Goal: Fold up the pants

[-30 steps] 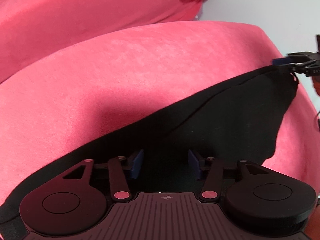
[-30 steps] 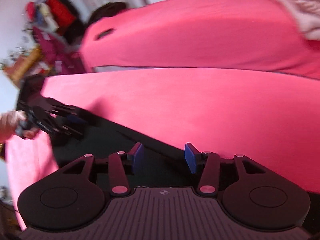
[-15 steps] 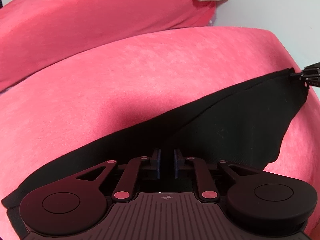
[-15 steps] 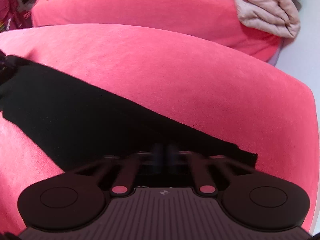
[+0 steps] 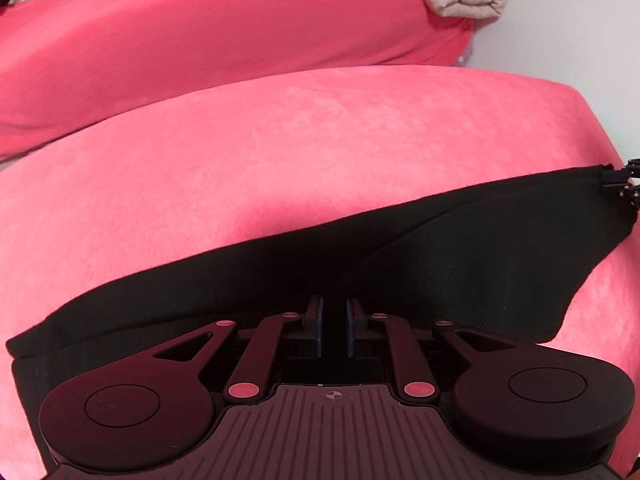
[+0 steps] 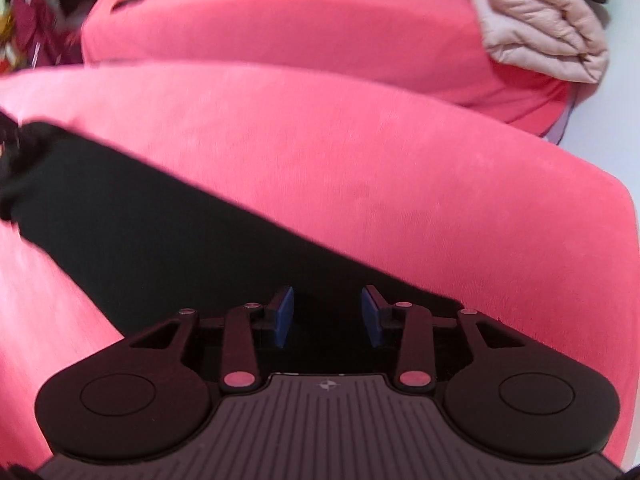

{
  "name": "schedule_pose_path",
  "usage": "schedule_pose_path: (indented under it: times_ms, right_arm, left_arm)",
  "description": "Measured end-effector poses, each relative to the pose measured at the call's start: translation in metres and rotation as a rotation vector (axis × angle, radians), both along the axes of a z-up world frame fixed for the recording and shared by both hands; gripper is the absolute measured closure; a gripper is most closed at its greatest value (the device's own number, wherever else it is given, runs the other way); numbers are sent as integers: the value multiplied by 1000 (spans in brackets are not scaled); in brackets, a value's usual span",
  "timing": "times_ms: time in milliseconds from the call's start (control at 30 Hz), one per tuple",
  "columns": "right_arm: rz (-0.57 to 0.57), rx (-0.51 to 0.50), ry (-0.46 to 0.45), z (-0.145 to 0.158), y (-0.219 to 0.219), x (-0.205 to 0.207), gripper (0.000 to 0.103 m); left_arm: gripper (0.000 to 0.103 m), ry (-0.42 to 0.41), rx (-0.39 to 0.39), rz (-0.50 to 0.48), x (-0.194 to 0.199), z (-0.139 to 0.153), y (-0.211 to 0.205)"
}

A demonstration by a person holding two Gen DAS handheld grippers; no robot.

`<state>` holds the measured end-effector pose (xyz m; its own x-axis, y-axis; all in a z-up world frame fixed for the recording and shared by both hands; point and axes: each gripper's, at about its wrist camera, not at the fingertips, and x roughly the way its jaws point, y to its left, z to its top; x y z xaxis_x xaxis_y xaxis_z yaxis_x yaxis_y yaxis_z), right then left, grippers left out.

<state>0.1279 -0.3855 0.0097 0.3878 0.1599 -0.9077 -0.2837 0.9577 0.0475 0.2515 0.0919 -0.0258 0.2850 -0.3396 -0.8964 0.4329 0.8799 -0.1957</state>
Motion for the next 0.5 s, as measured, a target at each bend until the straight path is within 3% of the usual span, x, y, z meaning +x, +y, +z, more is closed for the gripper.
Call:
schedule_pose_path:
  times_ms: [133, 200, 367, 500]
  right_arm:
    - [23, 46, 19, -1, -11, 7, 63]
    - [45, 61, 25, 0, -15, 9, 96]
    - [73, 68, -16, 11, -14, 6, 97]
    - [70, 76, -98, 36, -16, 1, 98]
  left_arm:
    - [37, -2, 30, 38, -2, -1, -8]
    - [37, -2, 37, 66, -3, -2, -10]
    - [36, -21, 55, 106, -8, 1, -17]
    - [36, -26, 43, 105, -10, 2, -15]
